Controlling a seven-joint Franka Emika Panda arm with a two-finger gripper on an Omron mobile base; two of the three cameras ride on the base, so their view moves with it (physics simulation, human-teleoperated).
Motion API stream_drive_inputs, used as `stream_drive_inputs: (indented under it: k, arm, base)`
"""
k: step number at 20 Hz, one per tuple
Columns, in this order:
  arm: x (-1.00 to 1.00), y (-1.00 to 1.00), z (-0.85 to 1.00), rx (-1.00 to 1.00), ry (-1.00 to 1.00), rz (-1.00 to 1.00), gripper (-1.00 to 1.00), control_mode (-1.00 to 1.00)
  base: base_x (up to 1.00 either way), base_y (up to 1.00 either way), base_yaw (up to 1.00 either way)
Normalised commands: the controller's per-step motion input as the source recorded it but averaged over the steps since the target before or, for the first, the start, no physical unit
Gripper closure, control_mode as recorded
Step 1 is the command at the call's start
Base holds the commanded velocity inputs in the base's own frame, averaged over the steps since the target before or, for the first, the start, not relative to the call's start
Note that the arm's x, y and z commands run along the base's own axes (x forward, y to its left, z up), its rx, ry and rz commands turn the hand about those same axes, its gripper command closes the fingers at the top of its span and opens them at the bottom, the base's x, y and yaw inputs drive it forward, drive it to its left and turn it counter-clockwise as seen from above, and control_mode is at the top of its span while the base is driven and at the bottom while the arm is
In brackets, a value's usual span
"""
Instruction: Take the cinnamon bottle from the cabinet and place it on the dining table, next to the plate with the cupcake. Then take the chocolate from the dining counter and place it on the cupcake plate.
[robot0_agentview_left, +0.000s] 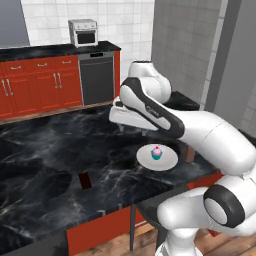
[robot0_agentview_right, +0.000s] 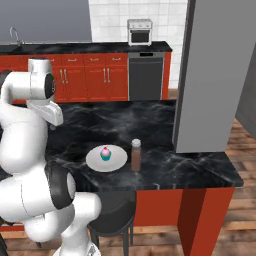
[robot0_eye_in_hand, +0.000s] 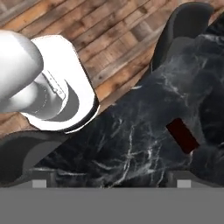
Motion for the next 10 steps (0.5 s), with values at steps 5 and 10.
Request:
stream_drive_inputs:
  k: [5,10]
  arm:
    - [-0.22,0.99,-0.47,-0.17,0.06,0.66,-1.0,-1.0]
    - [-0.04,0.97,-0.91,-0.22,0.14,0.19,-1.0,-1.0]
  base:
    - [0.0,0.0,0.0]
    - [0.0,0.0,0.0]
